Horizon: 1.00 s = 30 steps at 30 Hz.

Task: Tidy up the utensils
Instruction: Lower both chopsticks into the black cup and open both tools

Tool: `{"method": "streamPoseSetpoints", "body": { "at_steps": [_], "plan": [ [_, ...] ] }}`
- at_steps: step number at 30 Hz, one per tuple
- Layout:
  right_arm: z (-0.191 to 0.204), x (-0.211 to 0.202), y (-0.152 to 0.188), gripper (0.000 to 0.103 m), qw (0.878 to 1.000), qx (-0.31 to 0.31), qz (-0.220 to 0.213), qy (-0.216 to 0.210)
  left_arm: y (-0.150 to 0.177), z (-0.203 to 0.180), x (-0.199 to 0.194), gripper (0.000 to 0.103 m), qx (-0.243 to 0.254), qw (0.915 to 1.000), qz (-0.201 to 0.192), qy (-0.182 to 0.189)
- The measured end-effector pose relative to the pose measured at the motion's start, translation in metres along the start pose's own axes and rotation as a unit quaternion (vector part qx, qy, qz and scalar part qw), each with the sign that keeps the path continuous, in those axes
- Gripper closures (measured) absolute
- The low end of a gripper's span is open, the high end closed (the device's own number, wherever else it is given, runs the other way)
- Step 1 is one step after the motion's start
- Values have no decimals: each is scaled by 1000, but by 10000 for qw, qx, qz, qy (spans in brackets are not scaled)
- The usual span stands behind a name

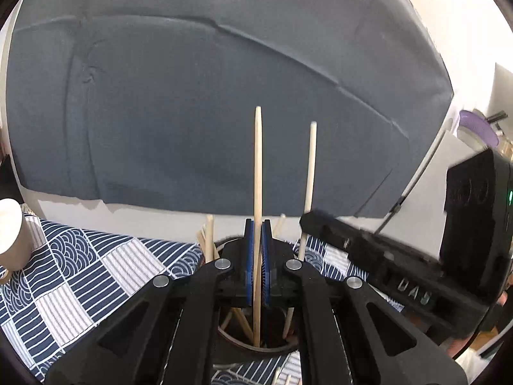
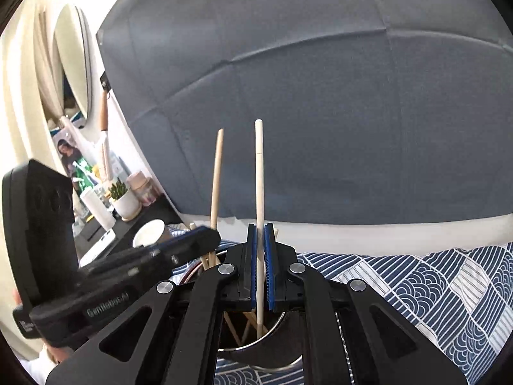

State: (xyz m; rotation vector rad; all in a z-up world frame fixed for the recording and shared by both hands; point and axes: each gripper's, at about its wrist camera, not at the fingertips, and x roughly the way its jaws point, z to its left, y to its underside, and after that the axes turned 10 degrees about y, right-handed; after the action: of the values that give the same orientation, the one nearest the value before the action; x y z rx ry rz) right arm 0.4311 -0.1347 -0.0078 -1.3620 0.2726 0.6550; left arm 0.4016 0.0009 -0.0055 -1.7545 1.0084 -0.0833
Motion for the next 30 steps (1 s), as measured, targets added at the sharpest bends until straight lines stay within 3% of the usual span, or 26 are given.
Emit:
{"method": "streamPoseSetpoints", "body": {
  "at_steps": [9, 18, 24, 30],
  "plan": [
    [16, -27, 7, 98, 9974, -667, -89, 250, 19, -14, -10, 98, 290, 9979, 477, -319],
    [36, -62, 27, 98, 9847, -1549, -370, 702, 28, -16, -17, 98, 319, 9922, 1043, -598],
    [28, -56, 47, 98, 9848, -1439, -36, 973, 28, -21, -18, 97, 427, 9898, 1202, -631],
    [15, -51, 51, 93, 9878, -1148, 168, 1034, 25, -20, -29, 73, 344, 9906, 1162, -640]
  ]
}}
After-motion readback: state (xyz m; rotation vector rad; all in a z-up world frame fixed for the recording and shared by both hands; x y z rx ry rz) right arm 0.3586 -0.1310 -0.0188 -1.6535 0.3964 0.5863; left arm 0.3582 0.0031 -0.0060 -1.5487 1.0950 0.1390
